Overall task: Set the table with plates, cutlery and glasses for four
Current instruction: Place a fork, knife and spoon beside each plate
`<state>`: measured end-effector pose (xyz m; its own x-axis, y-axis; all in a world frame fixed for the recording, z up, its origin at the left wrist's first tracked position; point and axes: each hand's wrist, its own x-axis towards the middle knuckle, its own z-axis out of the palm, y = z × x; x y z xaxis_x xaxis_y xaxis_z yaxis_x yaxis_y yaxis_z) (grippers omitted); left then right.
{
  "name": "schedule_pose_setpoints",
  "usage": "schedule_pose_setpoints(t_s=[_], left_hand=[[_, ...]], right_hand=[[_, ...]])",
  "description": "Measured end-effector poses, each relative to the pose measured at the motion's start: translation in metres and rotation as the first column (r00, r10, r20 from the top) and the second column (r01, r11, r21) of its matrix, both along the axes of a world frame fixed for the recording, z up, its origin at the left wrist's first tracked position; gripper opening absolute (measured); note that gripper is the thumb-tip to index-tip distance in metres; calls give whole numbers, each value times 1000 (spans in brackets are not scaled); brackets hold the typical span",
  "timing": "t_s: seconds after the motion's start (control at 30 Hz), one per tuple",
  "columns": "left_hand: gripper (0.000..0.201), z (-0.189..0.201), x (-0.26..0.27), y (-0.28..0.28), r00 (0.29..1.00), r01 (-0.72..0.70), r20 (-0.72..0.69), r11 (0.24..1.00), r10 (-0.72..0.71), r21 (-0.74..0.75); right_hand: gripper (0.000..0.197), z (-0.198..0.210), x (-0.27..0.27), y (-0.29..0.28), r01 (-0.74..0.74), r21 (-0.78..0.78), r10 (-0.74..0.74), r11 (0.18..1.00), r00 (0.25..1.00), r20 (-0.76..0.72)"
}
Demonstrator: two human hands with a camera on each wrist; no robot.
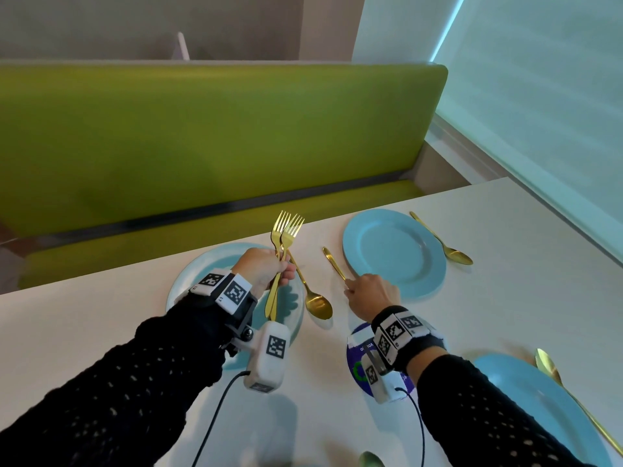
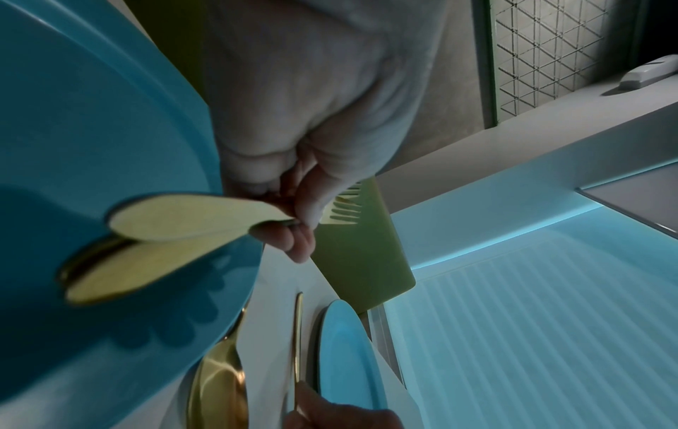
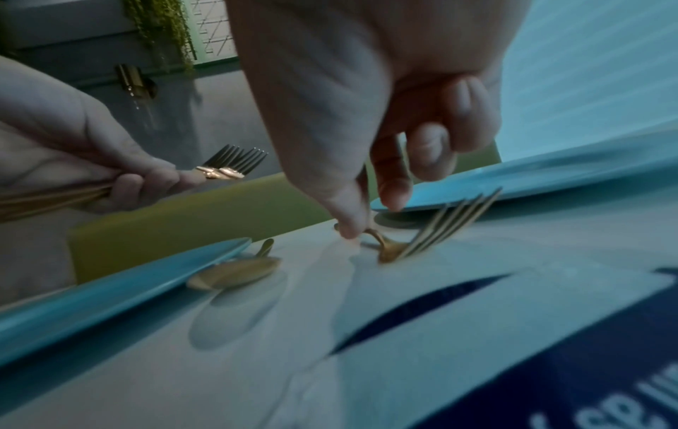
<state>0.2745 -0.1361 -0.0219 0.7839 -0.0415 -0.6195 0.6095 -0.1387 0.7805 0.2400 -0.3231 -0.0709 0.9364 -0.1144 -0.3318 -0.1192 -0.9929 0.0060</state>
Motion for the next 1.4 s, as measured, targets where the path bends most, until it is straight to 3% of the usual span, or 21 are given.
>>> schedule_pose_setpoints(t_s=[0.3, 0.63, 0.83, 1.07, 1.27, 1.4], left_hand=[[18, -1, -3, 0, 1000, -3, 0, 1000, 3, 24], [21, -8, -1, 14, 1000, -27, 4, 1000, 27, 8], [20, -9, -1, 13, 999, -36, 2, 999, 36, -1], [12, -9, -11, 15, 1000, -3, 8, 1000, 3, 11], [10, 10, -46, 19, 994, 109, 29, 994, -109, 23], [13, 25, -80, 21, 965, 261, 18, 965, -262, 24]], right_hand=[[38, 3, 16, 11, 6, 2, -6, 1000, 998, -57], [36, 10, 26, 12, -94, -91, 84, 991, 991, -106], [36, 8, 27, 10, -62, -67, 55, 996, 993, -106], [34, 30, 12, 17, 58, 112, -67, 992, 995, 79], [27, 69, -32, 46, -195, 236, 113, 952, 941, 319], [23, 83, -72, 59, -365, 217, 273, 905, 892, 360]])
